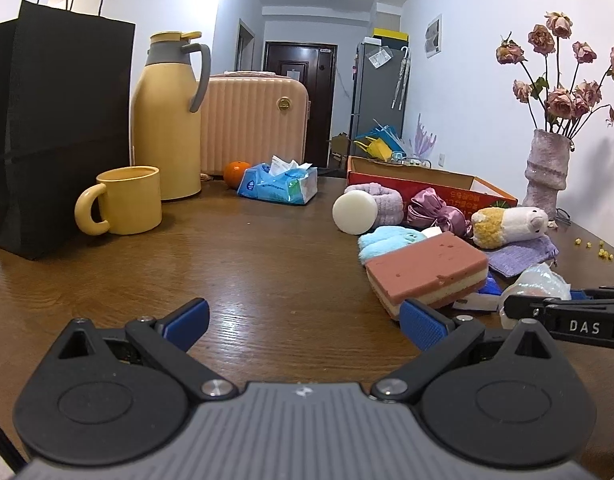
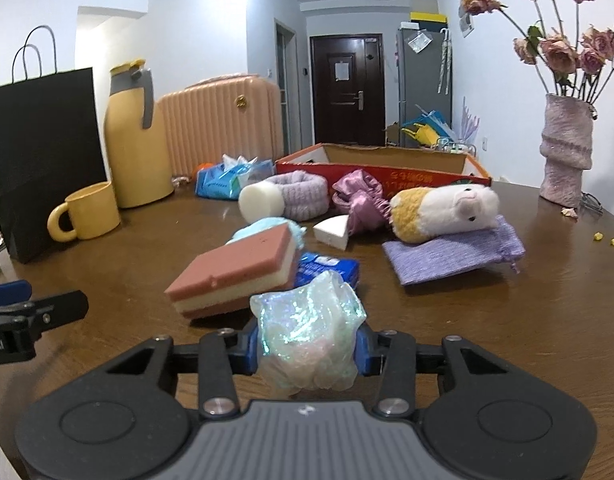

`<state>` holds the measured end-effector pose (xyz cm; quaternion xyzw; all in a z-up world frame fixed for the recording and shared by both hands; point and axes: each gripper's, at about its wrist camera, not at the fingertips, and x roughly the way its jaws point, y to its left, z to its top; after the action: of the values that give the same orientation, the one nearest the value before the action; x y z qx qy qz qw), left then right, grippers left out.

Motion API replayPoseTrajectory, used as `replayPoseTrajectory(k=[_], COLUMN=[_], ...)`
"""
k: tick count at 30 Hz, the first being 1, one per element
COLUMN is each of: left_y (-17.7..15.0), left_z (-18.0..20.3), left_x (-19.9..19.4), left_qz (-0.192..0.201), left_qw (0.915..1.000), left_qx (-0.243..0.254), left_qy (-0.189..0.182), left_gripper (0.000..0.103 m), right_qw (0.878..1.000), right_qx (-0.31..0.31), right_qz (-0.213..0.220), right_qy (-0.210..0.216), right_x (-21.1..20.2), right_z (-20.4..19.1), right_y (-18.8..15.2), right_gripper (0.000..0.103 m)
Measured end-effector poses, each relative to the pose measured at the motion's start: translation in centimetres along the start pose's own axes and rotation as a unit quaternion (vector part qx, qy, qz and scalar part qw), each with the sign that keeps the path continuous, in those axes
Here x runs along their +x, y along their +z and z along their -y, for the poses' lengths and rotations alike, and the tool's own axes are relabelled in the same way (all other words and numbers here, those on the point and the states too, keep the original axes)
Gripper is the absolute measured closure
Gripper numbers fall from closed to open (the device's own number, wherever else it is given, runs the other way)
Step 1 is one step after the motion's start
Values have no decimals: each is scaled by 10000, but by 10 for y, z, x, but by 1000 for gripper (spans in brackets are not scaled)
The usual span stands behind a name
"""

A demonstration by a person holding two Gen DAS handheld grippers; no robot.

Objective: Organize soft objects
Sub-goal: 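Grasp the pink-and-cream sponge with the left gripper while the right gripper holds the bag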

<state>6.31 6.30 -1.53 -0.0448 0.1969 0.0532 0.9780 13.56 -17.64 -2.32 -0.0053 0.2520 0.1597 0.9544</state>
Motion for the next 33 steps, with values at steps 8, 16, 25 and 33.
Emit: replayPoseTrajectory(k=[8,16,25,33], left_y=[7,16,25,32], left_z=[15,31,54,77], left_x=[10,23,42,67], left_qz=[-64,-153,-302,-609], left_qw=[9999,9994,9981,9955], left_qx=[59,28,44,-99], left_qy=[-83,-300,-534,-713], left_gripper=[0,0,0,0], right_qw=[9995,9981,9963,9947], right_qx=[175,329,400,471], right_qz=[193,332,459,551], right_qy=[-187,-406,-602,-732], right_x=[-7,-12,-14,-8], right_z=[27,56,84,111], right_y=[5,10,17,25], right_gripper=[61,61,61,61])
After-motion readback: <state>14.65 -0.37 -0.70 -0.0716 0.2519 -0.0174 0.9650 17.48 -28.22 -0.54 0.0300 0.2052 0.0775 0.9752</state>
